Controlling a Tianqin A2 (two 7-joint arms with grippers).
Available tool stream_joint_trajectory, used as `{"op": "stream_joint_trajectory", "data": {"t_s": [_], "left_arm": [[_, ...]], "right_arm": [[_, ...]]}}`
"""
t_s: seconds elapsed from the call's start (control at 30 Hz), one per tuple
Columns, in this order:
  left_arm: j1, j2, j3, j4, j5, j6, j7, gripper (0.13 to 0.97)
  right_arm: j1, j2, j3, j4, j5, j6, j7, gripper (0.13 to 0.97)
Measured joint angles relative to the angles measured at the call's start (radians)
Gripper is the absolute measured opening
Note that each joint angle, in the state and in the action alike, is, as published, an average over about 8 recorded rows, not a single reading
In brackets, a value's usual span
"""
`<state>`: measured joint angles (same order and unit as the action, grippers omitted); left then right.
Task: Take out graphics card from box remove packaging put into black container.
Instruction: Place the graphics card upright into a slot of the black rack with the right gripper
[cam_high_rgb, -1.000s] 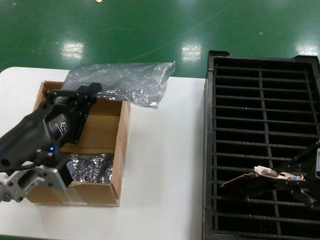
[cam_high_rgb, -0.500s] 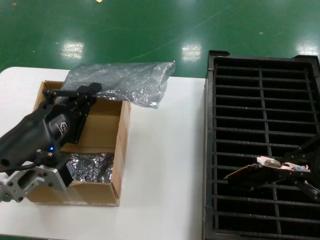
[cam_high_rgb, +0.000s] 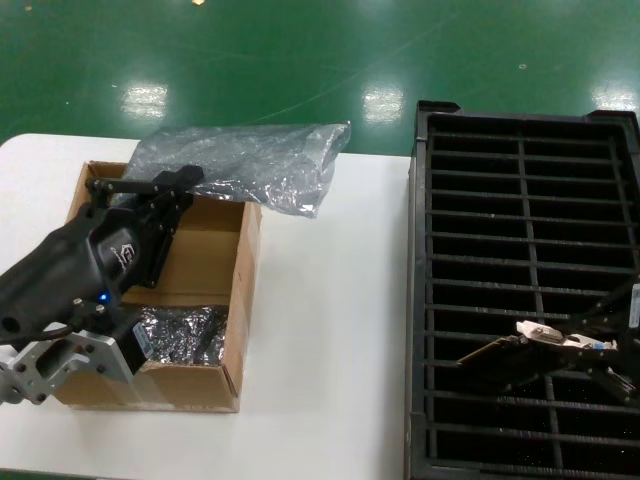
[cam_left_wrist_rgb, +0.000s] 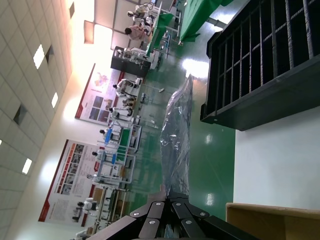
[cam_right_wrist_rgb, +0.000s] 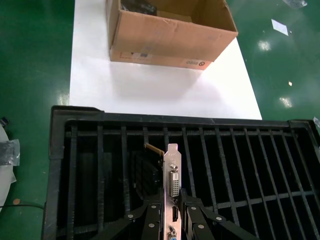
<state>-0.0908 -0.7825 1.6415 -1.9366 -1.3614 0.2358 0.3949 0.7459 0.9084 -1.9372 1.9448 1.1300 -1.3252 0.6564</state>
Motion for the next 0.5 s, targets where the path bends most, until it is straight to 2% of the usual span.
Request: {"op": "stream_joint_trajectory", "data": {"t_s": [0.5], "left_arm": [[0.0,0.0,0.0,0.0,0.0,0.0,0.0,0.139]], "right_arm": [[-0.007,-0.02,-0.012,-0.026,-0.048,0.0,-0.022,0.185]]}}
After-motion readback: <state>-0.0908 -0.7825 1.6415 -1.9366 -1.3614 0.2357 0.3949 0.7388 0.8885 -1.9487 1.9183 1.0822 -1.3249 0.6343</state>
